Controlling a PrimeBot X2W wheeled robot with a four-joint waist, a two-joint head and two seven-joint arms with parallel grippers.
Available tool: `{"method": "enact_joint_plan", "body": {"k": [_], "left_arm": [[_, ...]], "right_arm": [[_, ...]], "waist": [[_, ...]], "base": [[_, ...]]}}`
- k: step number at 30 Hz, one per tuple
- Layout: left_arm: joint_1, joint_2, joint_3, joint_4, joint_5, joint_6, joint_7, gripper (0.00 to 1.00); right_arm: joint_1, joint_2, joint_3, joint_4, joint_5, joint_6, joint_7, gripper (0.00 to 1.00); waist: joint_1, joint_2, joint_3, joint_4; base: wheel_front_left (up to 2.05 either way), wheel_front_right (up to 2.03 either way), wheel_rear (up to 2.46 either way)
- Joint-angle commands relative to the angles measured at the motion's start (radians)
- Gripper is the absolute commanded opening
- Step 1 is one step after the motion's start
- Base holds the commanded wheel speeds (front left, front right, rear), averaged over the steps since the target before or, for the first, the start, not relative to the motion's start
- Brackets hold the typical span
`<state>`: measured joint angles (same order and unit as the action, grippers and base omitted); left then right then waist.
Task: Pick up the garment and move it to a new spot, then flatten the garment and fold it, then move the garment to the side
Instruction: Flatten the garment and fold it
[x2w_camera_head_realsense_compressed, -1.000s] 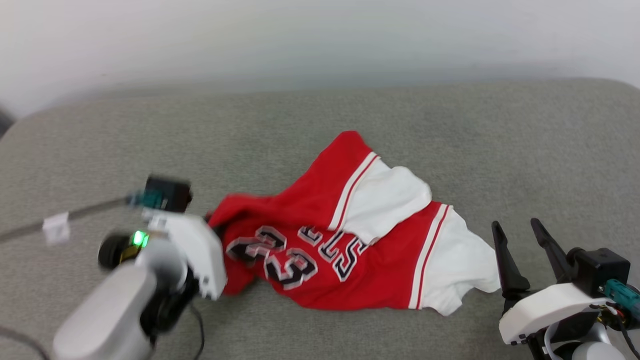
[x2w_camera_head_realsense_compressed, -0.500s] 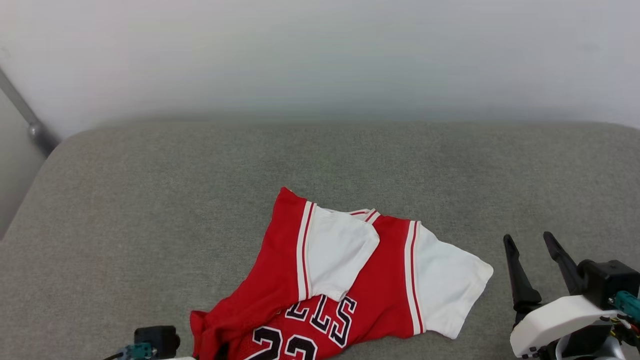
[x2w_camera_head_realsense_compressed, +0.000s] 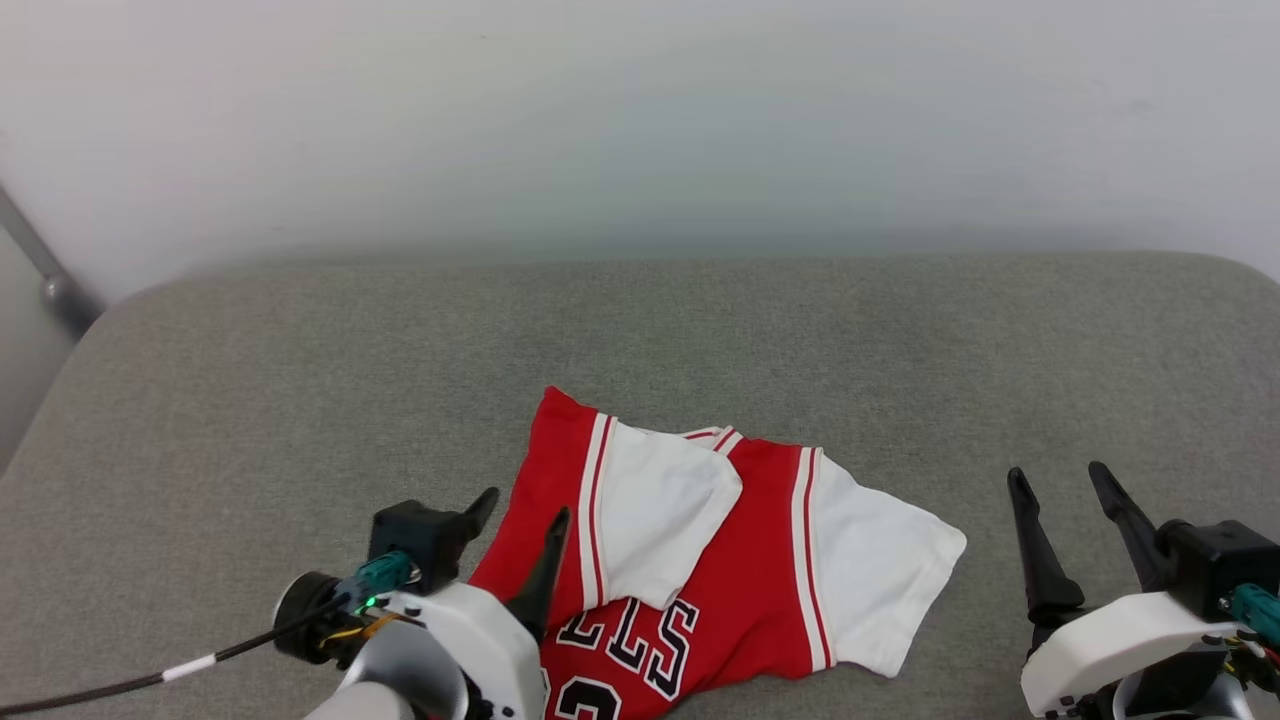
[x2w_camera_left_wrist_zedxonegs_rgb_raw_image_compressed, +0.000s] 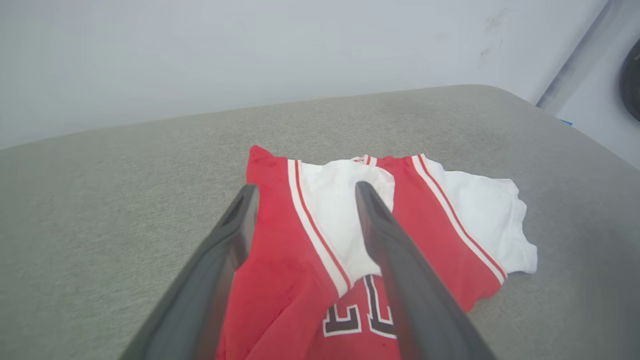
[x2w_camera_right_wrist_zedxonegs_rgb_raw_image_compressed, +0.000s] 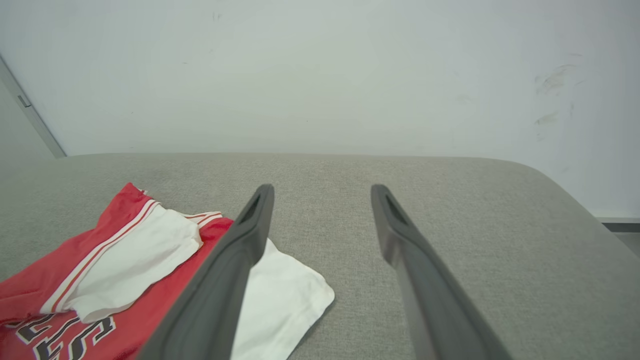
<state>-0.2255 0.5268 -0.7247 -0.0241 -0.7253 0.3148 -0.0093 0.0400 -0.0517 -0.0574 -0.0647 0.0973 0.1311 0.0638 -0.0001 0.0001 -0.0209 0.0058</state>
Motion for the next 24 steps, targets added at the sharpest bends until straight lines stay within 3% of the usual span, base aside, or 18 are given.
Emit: {"method": "enact_joint_plan", "body": {"k": [1,6,12,16,22,23,24], "left_arm": [[-0.033,-0.009,-0.023,0.011,0.013,-0.022,0.018,1.00],[-0.156,-0.033,-0.135,0.084,0.045,-0.153,0.140,1.00],[-0.257,-0.060,-0.212,0.189,-0.013,-0.302,0.311,1.00],[-0.303,-0.070,-0.233,0.259,-0.048,-0.353,0.404,1.00],[-0.332,-0.086,-0.256,0.351,-0.093,-0.376,0.510,1.00],[-0.332,-0.086,-0.260,0.365,-0.098,-0.377,0.524,0.82],[-0.332,-0.089,-0.262,0.376,-0.107,-0.380,0.534,0.43]], "right_arm": [[-0.001,0.002,0.000,-0.005,0.009,-0.001,0.003,1.00],[-0.011,0.002,0.004,-0.004,0.017,-0.001,0.001,1.00],[-0.025,0.002,0.018,0.006,0.029,-0.001,-0.011,1.00],[-0.044,0.002,0.031,0.017,0.043,-0.001,-0.023,1.00],[-0.067,0.002,0.047,0.035,0.054,-0.001,-0.038,1.00],[-0.067,0.002,0.048,0.038,0.056,-0.001,-0.039,1.00],[-0.068,0.002,0.047,0.041,0.058,-0.001,-0.041,1.00]], "waist": [[0.0001,-0.0001,0.007,-0.009],[0.0001,-0.0001,0.043,-0.040],[0.0001,-0.0001,0.109,-0.080],[0.0001,-0.0001,0.145,-0.105],[0.0001,-0.0001,0.176,-0.132],[0.0001,-0.0001,0.179,-0.135],[0.0001,-0.0001,0.182,-0.137]], "base": [[0.00,0.00,0.00],[0.00,0.00,0.00],[0.00,0.00,0.00],[0.00,0.00,0.00],[0.00,0.00,0.00],[0.00,0.00,0.00],[0.00,0.00,0.00]]}}
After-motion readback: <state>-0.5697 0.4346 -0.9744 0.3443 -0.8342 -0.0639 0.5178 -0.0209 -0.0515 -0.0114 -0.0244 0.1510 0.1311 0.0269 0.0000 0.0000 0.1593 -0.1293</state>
